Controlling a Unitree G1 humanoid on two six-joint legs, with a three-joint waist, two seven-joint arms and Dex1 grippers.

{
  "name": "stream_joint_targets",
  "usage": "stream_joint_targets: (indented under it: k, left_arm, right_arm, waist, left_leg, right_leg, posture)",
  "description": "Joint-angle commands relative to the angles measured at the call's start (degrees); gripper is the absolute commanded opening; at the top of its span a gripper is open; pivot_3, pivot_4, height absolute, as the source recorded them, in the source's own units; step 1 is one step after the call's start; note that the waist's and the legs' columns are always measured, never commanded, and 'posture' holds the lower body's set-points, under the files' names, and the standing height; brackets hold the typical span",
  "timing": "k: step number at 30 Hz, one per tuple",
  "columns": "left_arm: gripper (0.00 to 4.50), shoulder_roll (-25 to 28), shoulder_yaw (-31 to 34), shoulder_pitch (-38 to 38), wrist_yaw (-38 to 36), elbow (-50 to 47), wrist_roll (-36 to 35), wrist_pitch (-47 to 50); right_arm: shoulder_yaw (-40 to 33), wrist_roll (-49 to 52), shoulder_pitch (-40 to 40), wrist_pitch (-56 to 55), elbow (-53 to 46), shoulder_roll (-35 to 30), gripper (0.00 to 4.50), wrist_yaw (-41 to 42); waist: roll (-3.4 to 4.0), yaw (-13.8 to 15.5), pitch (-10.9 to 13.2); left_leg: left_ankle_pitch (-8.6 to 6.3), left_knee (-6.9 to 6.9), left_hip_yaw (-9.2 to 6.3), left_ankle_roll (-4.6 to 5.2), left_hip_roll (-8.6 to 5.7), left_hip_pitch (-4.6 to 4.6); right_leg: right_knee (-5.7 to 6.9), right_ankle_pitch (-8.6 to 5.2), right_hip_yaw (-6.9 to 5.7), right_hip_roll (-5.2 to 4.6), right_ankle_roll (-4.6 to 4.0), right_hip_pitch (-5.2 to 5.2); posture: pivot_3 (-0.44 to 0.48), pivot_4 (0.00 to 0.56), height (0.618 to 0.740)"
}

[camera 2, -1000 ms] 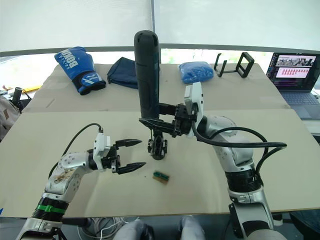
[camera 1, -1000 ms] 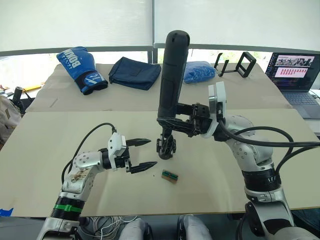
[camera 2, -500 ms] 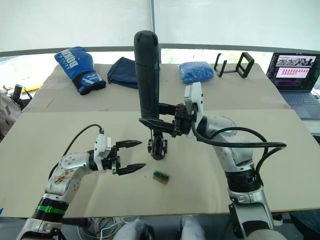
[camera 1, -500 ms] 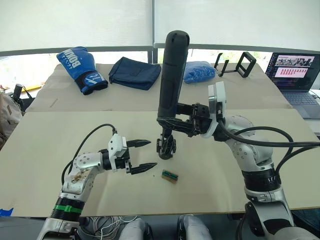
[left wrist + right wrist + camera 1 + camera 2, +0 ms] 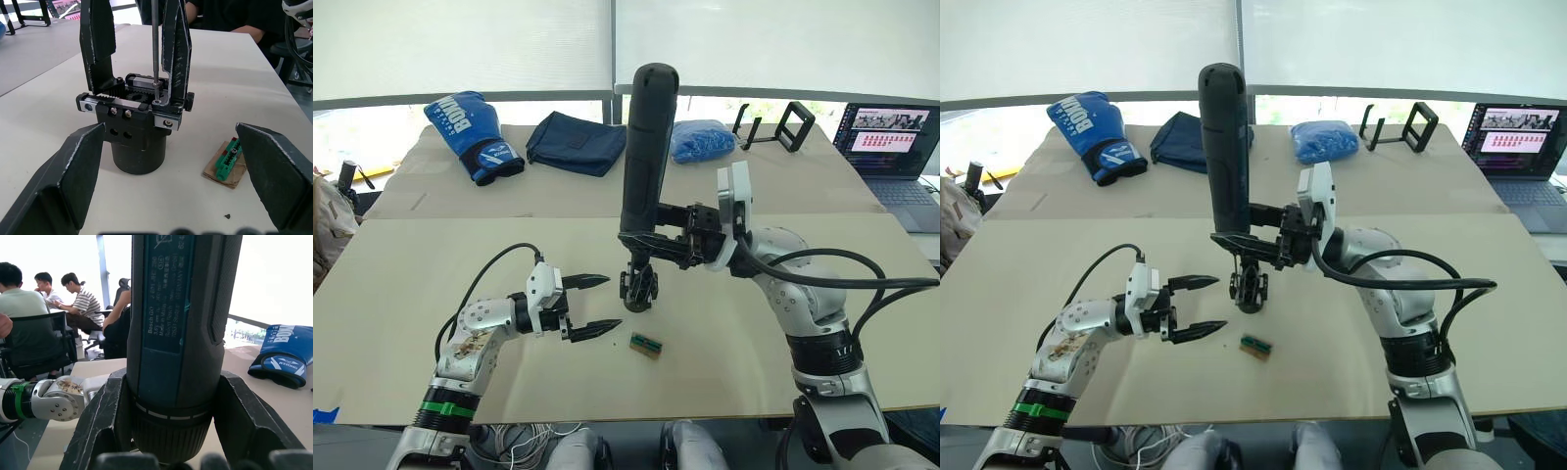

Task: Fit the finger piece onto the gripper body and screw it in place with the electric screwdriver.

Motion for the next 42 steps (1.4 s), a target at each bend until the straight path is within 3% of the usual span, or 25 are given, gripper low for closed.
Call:
stream_joint_targets:
  k: [1,42]
  left_arm:
    - [4.5,-0.1,0.11,0.05,-0.02,-0.83,-0.41,-0.68]
    - [4.5,-0.6,-0.23,0.13,-0.39,-0.77,-0.11,-0.78]
  right_arm:
    - [-1.02,0.94,-1.01,-0.4,-3.3,-0.36,1.94,0.15]
    - [-1.19,-0.6,0.08,-2.02,-2.36,-0.25,1.94,0.67]
  waist:
    - [0.0,-0.01,0.0]
    - [0.0,-0.01,0.0]
  left_leg:
    - [0.0,0.0,0.0,0.0,0.0,0.0]
    - [0.0,0.01,0.0,0.0,0.0,0.01]
  right_leg:
    - [0.0,0.0,0.0,0.0,0.0,0.0]
    - [0.02,0.0,0.0,0.0,0.0,0.0]
  posture:
    - [0.0,0.15,0.74]
    - [0.0,0.15,0.74]
